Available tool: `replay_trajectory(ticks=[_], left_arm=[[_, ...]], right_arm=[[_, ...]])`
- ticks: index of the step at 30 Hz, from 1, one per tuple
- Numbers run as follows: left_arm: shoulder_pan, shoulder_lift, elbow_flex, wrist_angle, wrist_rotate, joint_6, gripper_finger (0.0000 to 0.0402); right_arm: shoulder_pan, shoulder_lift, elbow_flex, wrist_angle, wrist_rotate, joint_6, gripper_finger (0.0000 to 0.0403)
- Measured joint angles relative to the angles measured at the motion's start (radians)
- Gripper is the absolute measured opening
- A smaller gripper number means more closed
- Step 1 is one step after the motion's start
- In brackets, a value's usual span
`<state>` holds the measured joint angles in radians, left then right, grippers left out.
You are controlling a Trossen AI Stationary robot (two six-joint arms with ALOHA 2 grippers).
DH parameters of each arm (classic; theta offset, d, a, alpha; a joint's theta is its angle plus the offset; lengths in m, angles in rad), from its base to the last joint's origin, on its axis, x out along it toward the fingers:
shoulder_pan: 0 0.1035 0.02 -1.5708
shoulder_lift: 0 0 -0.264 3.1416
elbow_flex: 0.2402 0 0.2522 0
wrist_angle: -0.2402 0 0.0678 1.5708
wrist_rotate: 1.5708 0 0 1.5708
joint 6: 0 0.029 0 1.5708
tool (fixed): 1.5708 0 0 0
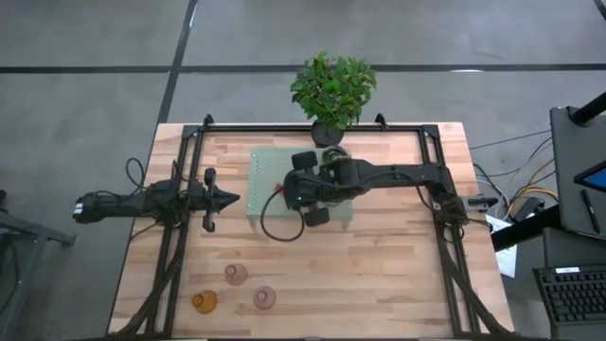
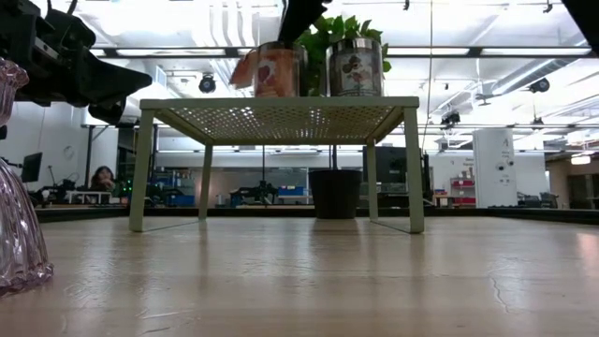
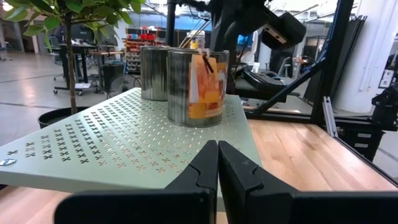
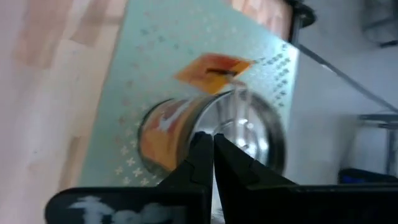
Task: Pick & Place candle stick holders
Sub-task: Put the silver scented candle on the shelf
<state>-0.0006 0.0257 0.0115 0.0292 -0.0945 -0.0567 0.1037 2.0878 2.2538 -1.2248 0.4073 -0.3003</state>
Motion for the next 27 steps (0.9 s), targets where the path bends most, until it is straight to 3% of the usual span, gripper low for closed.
replay_trajectory(ticks=[6, 16, 27], left_arm=[[0.0, 0.0, 0.0, 0.0, 0.0, 0.0, 0.001], [0.0, 0.0, 0.0, 0.0, 0.0, 0.0, 0.001], [0.0, 0.002, 0.0, 0.0, 0.0, 0.0, 0.001]], right_arm=[[0.032, -0.005, 0.046, 0.001, 0.077, -0.017, 0.0008], [0.052, 0.024, 0.063, 0.177, 0.014, -0.023, 0.0008], [0.025, 0.085, 0.055, 0.191, 0.096, -0.016, 0.0008]])
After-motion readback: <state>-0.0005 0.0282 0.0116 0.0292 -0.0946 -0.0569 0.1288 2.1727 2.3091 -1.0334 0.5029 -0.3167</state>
